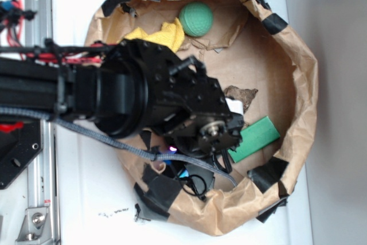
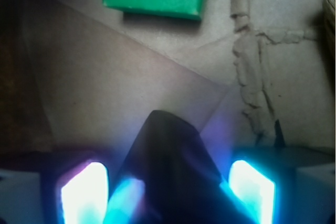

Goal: Grab the black box.

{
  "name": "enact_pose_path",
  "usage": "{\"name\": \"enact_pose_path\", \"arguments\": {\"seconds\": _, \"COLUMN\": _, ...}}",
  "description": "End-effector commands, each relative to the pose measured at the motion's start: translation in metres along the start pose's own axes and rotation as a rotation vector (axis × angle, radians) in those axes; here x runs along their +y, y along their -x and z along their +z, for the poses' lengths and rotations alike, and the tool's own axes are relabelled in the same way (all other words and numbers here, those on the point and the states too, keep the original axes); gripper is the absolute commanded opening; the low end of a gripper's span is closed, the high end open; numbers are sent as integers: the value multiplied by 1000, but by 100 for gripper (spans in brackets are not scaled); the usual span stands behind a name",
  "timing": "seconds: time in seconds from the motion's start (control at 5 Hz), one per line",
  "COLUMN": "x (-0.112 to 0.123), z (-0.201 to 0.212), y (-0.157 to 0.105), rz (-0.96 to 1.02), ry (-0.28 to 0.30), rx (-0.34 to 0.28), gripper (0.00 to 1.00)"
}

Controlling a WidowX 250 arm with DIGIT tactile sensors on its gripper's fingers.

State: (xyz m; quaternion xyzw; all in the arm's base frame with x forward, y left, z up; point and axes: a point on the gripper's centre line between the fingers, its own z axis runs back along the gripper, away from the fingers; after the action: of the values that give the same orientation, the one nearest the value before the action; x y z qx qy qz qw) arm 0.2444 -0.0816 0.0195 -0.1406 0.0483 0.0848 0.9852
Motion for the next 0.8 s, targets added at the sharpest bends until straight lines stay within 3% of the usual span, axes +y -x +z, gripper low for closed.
{"name": "enact_pose_path", "arguments": {"seconds": 0.0, "x": 33, "z": 83, "y": -2, "rz": 57, "ry": -18, "rx": -164, "gripper": 0}}
{"name": "enact_pose_path", "arguments": {"seconds": 0.2, "x": 54, "z": 125, "y": -2, "rz": 98, "ry": -18, "rx": -238, "gripper": 0}}
{"name": "enact_pose_path", "arguments": {"seconds": 0.4, "x": 52, "z": 164, "y": 6, "rz": 4, "ry": -88, "rx": -406, "gripper": 0}}
{"name": "enact_pose_path", "arguments": {"seconds": 0.6, "x": 28, "z": 173, "y": 6, "rz": -59, "ry": -105, "rx": -416, "gripper": 0}}
